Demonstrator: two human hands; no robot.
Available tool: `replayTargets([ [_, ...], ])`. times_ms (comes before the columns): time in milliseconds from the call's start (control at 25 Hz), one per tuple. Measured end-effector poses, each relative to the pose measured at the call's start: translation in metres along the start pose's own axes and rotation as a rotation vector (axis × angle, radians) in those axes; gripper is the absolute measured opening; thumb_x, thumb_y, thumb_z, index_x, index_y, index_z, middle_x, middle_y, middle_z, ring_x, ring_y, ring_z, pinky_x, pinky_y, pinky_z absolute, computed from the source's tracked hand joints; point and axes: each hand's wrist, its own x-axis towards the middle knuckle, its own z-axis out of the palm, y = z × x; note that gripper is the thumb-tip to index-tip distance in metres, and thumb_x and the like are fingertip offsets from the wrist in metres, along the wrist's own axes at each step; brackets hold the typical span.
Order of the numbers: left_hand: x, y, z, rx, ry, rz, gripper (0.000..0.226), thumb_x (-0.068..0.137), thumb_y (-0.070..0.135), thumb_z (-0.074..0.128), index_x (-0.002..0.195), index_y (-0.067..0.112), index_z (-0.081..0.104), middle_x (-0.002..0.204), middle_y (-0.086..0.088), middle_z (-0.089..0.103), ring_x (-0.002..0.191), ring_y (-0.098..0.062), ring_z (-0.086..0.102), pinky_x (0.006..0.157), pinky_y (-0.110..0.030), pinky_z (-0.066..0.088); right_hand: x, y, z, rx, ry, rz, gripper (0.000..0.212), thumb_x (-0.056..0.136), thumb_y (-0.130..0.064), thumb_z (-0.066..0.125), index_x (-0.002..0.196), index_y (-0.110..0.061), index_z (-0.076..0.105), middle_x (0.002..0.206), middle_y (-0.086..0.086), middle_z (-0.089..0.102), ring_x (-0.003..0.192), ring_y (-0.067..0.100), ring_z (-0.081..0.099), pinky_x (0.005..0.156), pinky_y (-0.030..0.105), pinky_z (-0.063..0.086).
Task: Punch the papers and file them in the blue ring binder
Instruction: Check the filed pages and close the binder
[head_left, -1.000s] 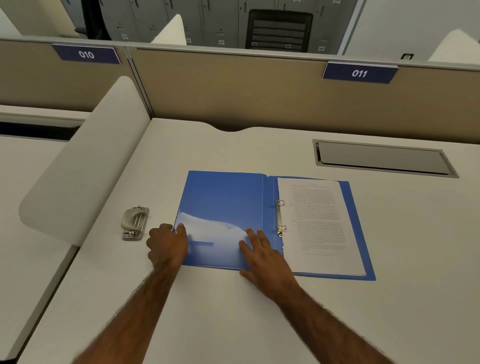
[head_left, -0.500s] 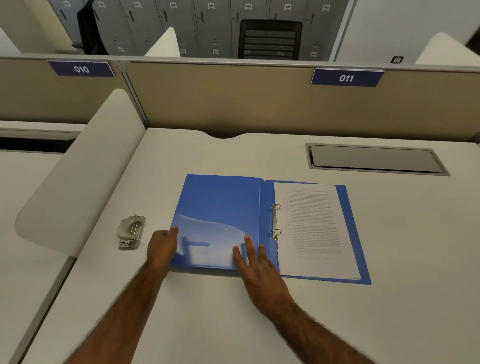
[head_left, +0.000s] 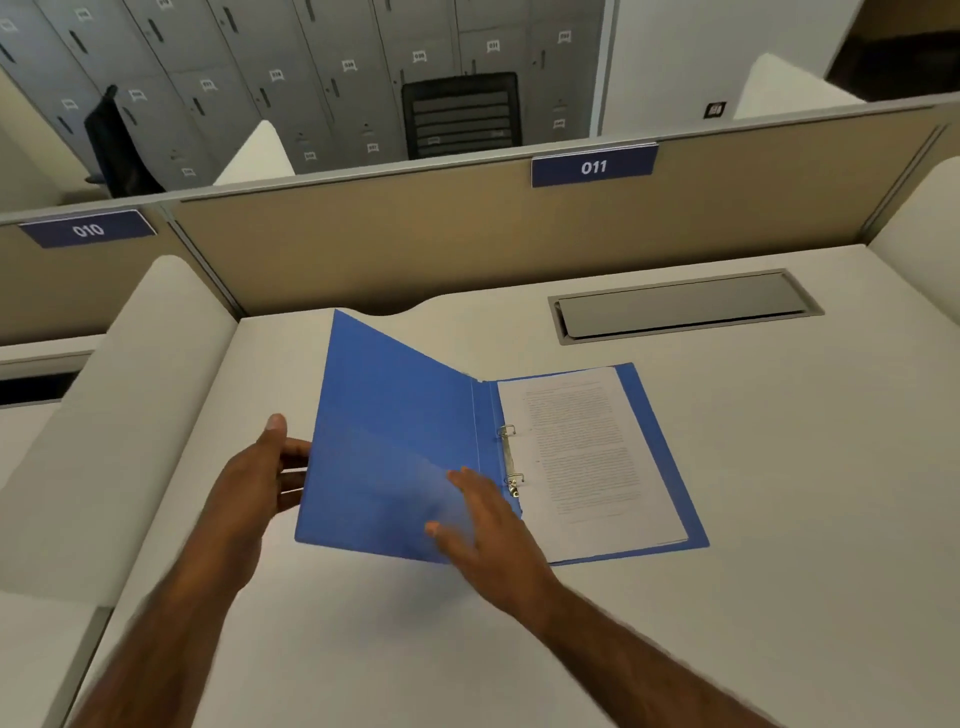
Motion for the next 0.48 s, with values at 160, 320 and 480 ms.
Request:
replayTargets([
  [160,-0.013,0.034,0.042,-0.07,-0.121,0.113,0.076,0.093,0.068,0.024,0.099,0.007,0.07,0.107,-0.008,0.073,0.101,-0.026,0.067,0.093,-0.041,0.05,0.012,-0.034,-0.058,0.507,0.037,0.118,0.049,0.094,-0.052,0.055,0.139,-0.037,0.045,0.142,-0.011,0.05,0.122,0.006,0.052,0.105,0.04,0.048],
  [320,-0.022,0.041,0.109,-0.124,-0.191,0.223,0.064,0.099,0.06,0.025,0.101,0.016,0.072,0.11,-0.001,0.073,0.109,-0.02,0.066,0.095,-0.039,0.051,0.01,-0.038,-0.107,0.753,0.013,0.14,0.036,0.096,-0.056,0.047,0.128,-0.042,0.052,0.132,-0.011,0.057,0.117,0.01,0.059,0.086,0.036,0.059],
  [480,-0.029,0.031,0.179,0.03,-0.426,0.201,0.081,0.088,0.077,0.028,0.142,0.02,0.049,0.15,-0.001,0.046,0.14,-0.02,0.041,0.116,-0.038,0.033,0.004,-0.021,-0.154,0.877,0.084,0.202,0.045,0.098,-0.054,0.04,0.134,-0.031,0.054,0.128,-0.003,0.065,0.112,0.02,0.066,0.082,0.036,0.061],
])
